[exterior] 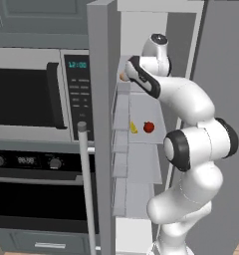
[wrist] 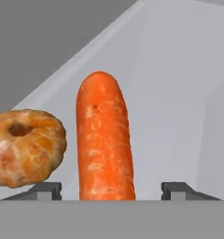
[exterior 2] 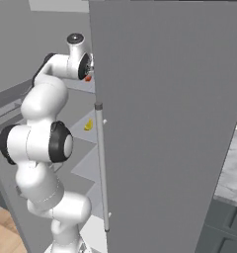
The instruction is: Take the carrot and tangerine from the highest rack and move them to the second highest rack where the bell pepper and lemon wedge are located, to maximize freezer space. Close the freezer door after rearranging.
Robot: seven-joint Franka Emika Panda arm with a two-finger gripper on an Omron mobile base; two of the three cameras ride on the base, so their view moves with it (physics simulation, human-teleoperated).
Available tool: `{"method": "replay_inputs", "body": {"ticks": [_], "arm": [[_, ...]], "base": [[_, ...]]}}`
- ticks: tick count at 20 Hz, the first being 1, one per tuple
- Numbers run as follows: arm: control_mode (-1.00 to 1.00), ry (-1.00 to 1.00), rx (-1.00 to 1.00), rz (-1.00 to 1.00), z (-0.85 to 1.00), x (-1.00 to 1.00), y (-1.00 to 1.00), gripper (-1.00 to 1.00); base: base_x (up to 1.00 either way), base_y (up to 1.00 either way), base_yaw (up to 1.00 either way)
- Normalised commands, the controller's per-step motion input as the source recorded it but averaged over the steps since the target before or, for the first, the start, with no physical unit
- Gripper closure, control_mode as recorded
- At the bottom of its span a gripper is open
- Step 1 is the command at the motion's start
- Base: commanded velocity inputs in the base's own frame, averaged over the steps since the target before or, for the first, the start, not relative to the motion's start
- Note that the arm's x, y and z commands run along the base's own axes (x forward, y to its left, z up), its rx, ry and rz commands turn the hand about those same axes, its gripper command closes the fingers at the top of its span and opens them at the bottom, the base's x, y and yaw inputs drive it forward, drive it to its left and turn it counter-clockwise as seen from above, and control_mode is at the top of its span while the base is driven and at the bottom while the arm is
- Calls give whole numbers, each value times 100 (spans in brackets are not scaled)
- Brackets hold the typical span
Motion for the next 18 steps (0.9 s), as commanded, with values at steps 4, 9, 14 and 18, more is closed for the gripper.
{"method": "replay_inputs", "body": {"ticks": [4, 9, 14, 18], "arm": [[-100, 0, 0, 14, -47, 14, 14, 100], [-100, -11, 0, 23, -32, -5, -8, 100], [-100, -51, 0, 0, -8, -76, -19, 100], [-100, -25, 0, -1, 0, -89, -2, 100]], "base": [[0, 0, 0], [0, 0, 0], [0, 0, 0], [0, 0, 0]]}}
